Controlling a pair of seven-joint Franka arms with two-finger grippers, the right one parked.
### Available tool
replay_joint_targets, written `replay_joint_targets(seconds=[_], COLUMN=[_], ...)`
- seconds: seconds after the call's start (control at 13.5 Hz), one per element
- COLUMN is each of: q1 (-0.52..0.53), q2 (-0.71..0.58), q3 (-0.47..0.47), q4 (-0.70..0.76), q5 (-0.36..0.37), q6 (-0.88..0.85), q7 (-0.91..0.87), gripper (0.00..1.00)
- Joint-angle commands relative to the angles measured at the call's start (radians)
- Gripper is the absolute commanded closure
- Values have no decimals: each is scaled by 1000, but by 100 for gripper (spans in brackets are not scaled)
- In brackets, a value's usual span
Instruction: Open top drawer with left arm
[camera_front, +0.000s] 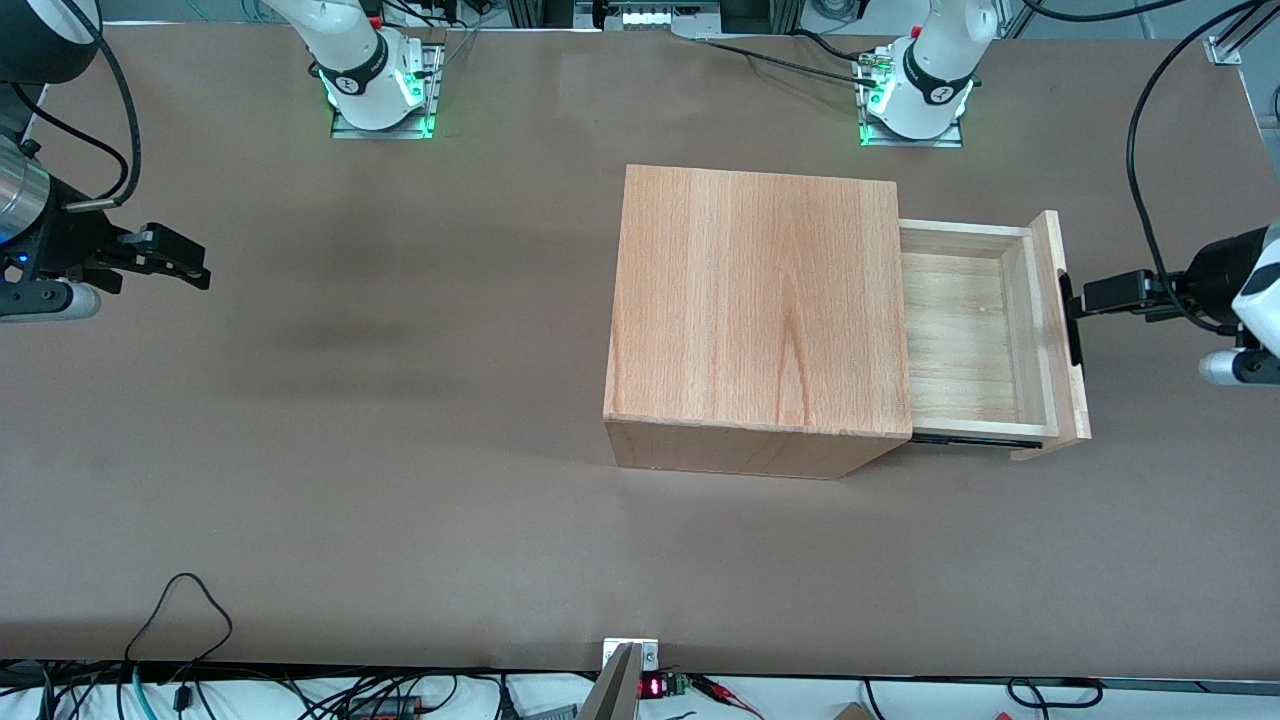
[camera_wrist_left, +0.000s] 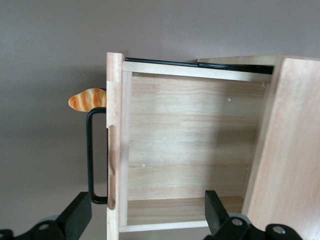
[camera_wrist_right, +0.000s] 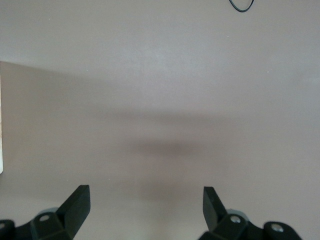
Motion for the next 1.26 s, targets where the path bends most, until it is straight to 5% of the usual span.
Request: replay_joint_targets(seconds=[0.0, 0.52, 1.19], q1=[-52, -98, -72], q2=[-87, -207, -364], q3=[23, 24, 35], q4=[-75, -170, -443], q5=[52, 148, 148], q6=[0, 65, 199], q7=[-18, -115, -87], gripper=[0, 0, 0])
